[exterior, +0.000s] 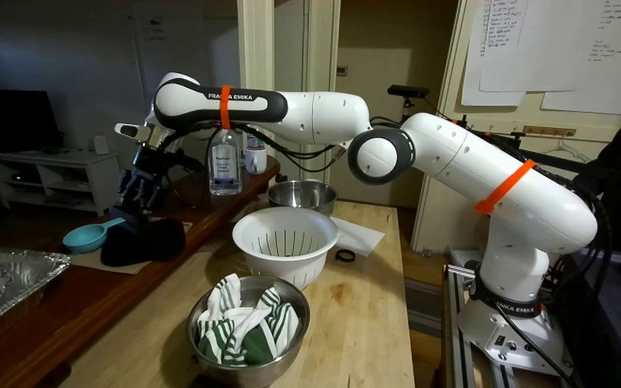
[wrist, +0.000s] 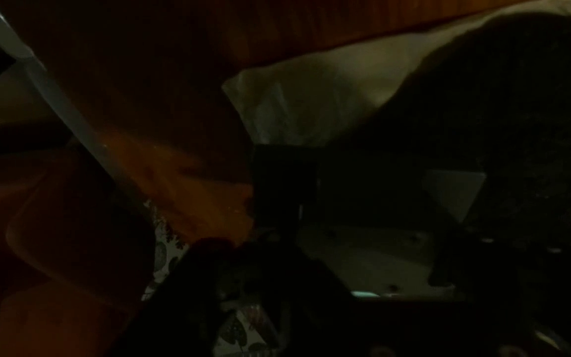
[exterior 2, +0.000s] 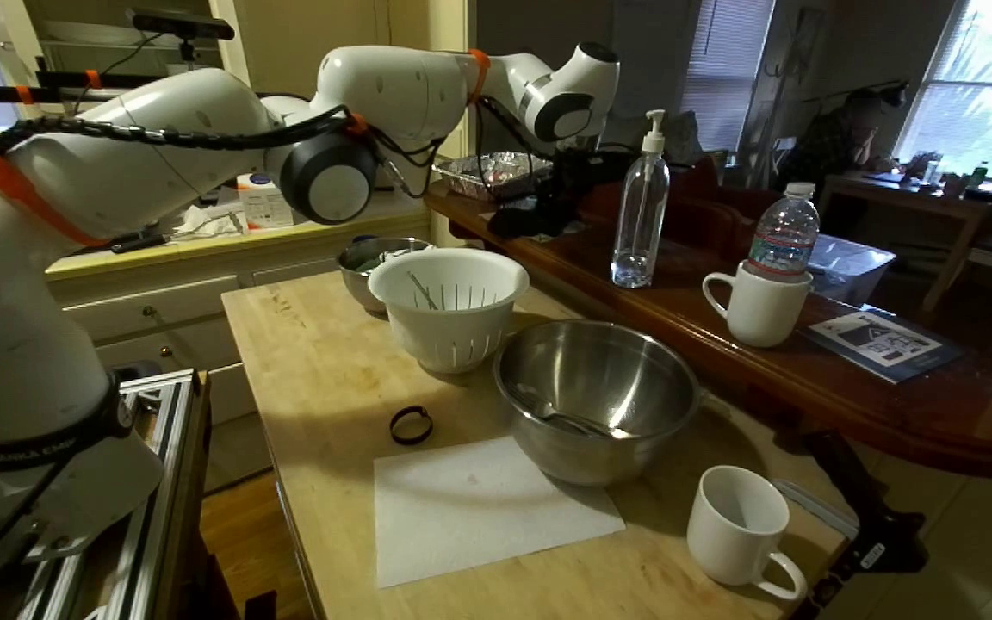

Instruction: Put the measuring cylinder in the white bowl

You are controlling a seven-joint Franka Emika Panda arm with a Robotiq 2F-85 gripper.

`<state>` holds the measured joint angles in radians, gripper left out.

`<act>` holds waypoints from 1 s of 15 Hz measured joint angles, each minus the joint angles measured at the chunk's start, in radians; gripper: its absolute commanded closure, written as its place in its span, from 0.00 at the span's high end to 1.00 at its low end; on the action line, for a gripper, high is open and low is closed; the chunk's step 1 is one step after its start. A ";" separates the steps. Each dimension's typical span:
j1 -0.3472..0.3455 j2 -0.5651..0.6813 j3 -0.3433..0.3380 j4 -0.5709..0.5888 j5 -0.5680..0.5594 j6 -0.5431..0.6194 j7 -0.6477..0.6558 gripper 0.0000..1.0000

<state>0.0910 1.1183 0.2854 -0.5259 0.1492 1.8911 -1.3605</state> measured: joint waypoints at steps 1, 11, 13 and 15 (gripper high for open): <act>0.002 -0.001 -0.005 0.005 -0.007 0.000 0.001 0.35; 0.055 -0.116 -0.047 0.109 -0.051 -0.085 0.009 0.35; 0.058 -0.160 -0.059 0.109 -0.052 -0.129 0.034 0.35; 0.063 -0.201 -0.079 0.108 -0.056 -0.179 0.079 0.35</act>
<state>0.1538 0.9177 0.2068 -0.4180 0.0929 1.7117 -1.2810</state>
